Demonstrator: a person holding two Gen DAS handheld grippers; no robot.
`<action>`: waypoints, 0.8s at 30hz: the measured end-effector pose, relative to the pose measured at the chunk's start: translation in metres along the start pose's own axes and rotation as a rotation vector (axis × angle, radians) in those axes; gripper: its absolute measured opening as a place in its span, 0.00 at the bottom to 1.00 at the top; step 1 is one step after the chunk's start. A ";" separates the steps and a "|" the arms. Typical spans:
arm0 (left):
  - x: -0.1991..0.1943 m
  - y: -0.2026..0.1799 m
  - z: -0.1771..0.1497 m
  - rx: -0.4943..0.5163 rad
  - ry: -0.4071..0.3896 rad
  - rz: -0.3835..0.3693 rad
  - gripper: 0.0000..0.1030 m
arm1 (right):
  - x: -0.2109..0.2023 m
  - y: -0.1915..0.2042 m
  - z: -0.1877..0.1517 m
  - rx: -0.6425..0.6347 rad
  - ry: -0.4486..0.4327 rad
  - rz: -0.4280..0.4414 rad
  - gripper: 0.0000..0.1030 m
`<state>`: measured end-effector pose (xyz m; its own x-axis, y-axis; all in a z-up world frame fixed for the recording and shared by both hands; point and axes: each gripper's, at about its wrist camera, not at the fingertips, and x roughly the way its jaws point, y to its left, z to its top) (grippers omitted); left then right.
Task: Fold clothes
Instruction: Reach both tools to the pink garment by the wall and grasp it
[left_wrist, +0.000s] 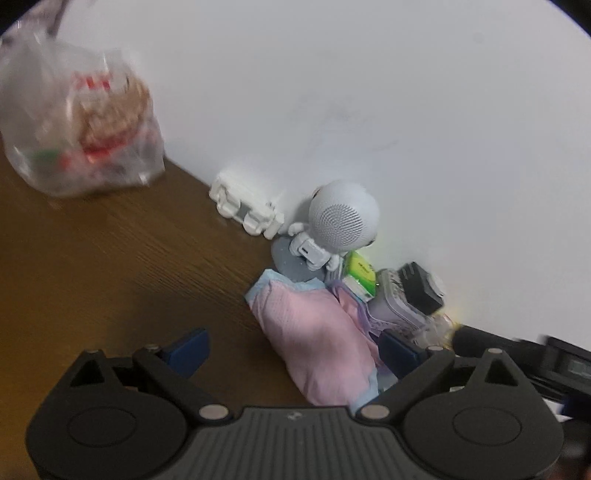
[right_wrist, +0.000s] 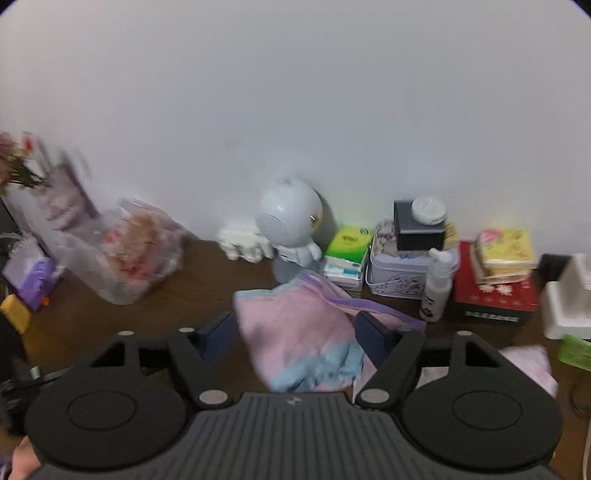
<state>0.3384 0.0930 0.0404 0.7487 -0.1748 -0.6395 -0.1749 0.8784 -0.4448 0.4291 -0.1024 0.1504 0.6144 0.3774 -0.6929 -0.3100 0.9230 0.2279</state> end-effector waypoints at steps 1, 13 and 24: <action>0.010 -0.001 0.003 -0.006 0.012 -0.002 0.90 | 0.017 -0.003 0.003 0.001 0.014 -0.009 0.70; 0.033 0.003 0.015 -0.074 0.038 -0.102 0.16 | 0.130 -0.007 0.009 -0.035 0.145 -0.072 0.14; -0.053 0.010 -0.004 -0.094 -0.047 -0.240 0.08 | 0.020 0.058 -0.011 -0.071 0.022 0.145 0.00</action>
<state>0.2947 0.1096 0.0675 0.8042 -0.3504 -0.4801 -0.0462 0.7685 -0.6382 0.4156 -0.0424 0.1422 0.5437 0.5043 -0.6708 -0.4455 0.8508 0.2786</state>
